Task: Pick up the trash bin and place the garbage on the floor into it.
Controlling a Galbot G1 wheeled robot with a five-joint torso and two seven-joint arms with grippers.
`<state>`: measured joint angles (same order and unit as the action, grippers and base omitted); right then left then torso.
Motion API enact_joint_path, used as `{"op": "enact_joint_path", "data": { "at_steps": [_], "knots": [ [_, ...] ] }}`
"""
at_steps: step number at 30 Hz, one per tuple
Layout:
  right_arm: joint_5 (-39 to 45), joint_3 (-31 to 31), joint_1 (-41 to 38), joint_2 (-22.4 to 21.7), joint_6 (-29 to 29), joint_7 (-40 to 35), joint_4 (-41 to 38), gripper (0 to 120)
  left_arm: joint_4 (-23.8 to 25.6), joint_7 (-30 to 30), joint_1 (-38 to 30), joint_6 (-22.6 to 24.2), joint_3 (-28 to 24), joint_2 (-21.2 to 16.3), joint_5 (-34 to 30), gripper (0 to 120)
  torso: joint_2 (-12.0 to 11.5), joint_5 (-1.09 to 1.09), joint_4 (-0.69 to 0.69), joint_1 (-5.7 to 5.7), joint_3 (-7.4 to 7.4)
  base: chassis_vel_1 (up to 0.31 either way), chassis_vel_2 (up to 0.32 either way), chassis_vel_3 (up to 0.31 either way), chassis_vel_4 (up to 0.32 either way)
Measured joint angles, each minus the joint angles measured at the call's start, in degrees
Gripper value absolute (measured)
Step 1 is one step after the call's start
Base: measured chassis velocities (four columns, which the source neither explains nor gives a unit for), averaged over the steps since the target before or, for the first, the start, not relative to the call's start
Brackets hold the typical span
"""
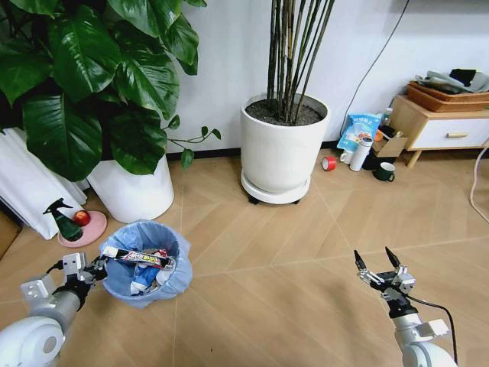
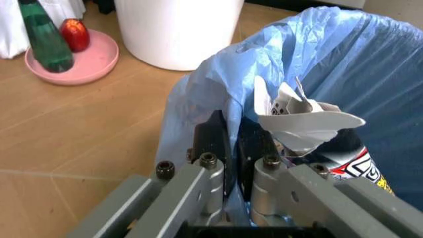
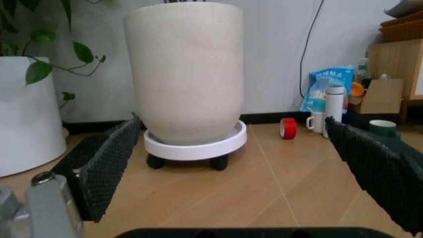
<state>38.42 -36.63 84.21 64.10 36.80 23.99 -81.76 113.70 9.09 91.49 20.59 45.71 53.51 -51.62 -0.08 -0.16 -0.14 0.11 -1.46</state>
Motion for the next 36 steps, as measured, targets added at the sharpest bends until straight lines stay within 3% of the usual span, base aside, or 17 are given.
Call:
{"op": "enact_joint_path", "data": {
  "at_steps": [22, 36],
  "knots": [
    [-1.23, -0.21, -0.26, 0.11, 0.45, 1.31, -0.37, 100, 0.28, 0.44, -0.28, 0.20, -0.44, -0.94, -1.11, 0, 0.00, -0.01, 0.01, 0.00, 0.00, 0.101, -0.194, -0.098, 0.185],
    [-1.87, -0.09, 0.05, 0.67, 0.95, 2.28, -0.51, 100, 0.17, 1.32, -1.32, 0.56, -1.76, -1.62, -1.84, 0, 0.00, -0.01, 0.02, 0.00, -0.01, 0.141, -0.108, -0.135, 0.105]
  ]
}}
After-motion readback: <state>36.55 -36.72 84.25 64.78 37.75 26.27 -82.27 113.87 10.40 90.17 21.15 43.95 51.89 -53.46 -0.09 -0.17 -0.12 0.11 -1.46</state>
